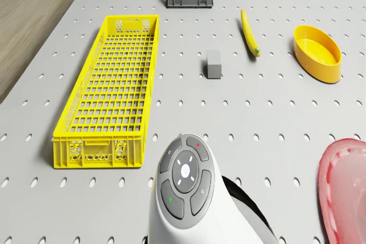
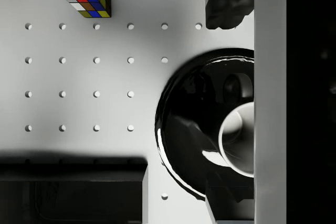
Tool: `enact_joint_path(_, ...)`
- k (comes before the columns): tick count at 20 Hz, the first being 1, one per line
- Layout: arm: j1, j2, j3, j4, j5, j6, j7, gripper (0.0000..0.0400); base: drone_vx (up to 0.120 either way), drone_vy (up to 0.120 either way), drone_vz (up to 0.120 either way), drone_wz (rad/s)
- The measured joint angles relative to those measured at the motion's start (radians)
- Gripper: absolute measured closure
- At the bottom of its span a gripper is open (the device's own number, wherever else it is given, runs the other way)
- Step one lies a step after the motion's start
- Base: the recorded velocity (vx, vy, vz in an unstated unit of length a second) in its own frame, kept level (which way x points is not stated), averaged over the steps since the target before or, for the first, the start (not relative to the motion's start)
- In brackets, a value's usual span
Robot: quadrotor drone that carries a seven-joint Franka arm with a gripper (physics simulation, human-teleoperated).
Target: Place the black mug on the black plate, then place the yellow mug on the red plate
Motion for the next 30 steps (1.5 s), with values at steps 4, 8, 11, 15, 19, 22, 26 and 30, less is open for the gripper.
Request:
enact_joint_path(4,0.001,0.002,0.000,0.000,-0.001,-0.002,-0.001,0.0000,-0.120,0.120,0.000,0.000)
enact_joint_path(8,0.002,0.004,0.000,-0.001,-0.002,-0.004,-0.002,0.0000,-0.120,0.120,0.000,0.000)
enact_joint_path(11,0.003,0.005,-0.001,-0.001,-0.002,-0.005,-0.002,0.0000,-0.120,0.120,0.000,0.000)
enact_joint_path(15,0.004,0.007,-0.001,-0.001,-0.003,-0.007,-0.003,0.0000,-0.120,0.120,0.050,0.000)
enact_joint_path(19,0.005,0.009,-0.001,-0.001,-0.004,-0.009,-0.004,0.0000,-0.120,0.120,0.000,0.000)
enact_joint_path(22,0.006,0.010,-0.002,-0.001,-0.005,-0.010,-0.005,0.0000,-0.120,0.120,0.000,0.000)
enact_joint_path(26,0.007,0.012,-0.002,-0.001,-0.005,-0.011,-0.005,0.0000,-0.120,0.120,0.000,0.000)
enact_joint_path(30,0.008,0.013,-0.002,-0.002,-0.006,-0.013,-0.006,0.0000,-0.120,0.120,0.000,0.000)
